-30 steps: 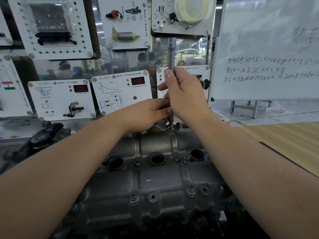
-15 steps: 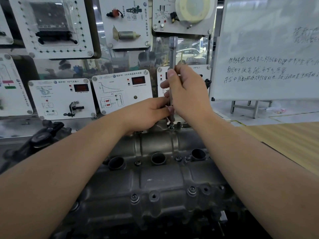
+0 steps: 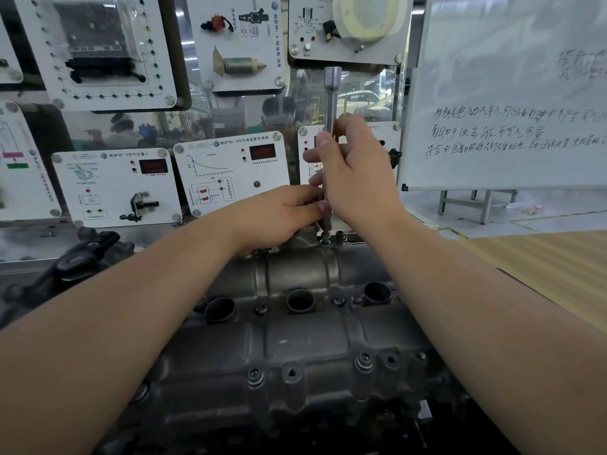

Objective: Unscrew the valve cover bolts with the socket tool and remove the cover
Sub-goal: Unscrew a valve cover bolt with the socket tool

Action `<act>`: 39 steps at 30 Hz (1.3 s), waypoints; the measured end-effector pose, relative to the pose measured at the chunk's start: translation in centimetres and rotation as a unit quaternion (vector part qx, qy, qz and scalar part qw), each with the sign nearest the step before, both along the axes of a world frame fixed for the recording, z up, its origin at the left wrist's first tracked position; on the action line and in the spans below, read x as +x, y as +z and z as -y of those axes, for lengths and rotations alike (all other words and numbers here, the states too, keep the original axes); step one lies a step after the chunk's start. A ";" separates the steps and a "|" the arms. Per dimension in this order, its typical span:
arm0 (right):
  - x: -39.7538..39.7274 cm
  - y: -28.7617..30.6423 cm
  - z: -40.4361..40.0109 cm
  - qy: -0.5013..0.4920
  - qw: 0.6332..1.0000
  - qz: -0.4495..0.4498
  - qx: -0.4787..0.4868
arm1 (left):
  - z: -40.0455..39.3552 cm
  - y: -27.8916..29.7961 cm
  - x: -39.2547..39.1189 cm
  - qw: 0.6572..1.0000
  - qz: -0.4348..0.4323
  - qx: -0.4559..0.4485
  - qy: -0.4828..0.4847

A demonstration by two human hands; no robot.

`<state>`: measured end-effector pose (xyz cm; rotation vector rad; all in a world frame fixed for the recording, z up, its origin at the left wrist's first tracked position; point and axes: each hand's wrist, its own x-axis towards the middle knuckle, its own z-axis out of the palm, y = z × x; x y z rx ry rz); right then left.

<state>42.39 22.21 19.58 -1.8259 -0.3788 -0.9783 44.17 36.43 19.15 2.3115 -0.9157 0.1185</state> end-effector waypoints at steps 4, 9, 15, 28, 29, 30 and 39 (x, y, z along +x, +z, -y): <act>-0.2 0.2 -0.1 -0.027 0.999 0.003 -0.019 | 0.2 0.4 -0.1 0.999 0.029 0.036 0.004; -0.5 0.1 -0.2 -0.034 0.998 0.001 -0.048 | 0.2 0.4 -0.1 0.999 0.030 0.043 0.013; 0.0 0.1 0.0 -0.034 0.998 -0.014 -0.056 | -0.2 0.0 0.4 1.000 -0.002 0.004 0.001; -0.2 0.0 -0.2 -0.004 0.999 -0.008 -0.038 | -0.2 0.0 0.2 1.000 -0.009 0.003 0.002; -0.2 0.0 -0.2 0.000 0.999 -0.015 -0.034 | -0.3 0.0 0.2 1.000 -0.015 -0.003 0.001; -0.2 0.0 -0.3 0.001 0.999 -0.019 -0.031 | -0.3 0.0 0.2 1.000 -0.016 -0.004 0.000; -0.2 -0.2 -0.1 -0.001 1.000 0.006 -0.018 | -0.1 0.1 0.3 1.000 0.002 0.008 0.000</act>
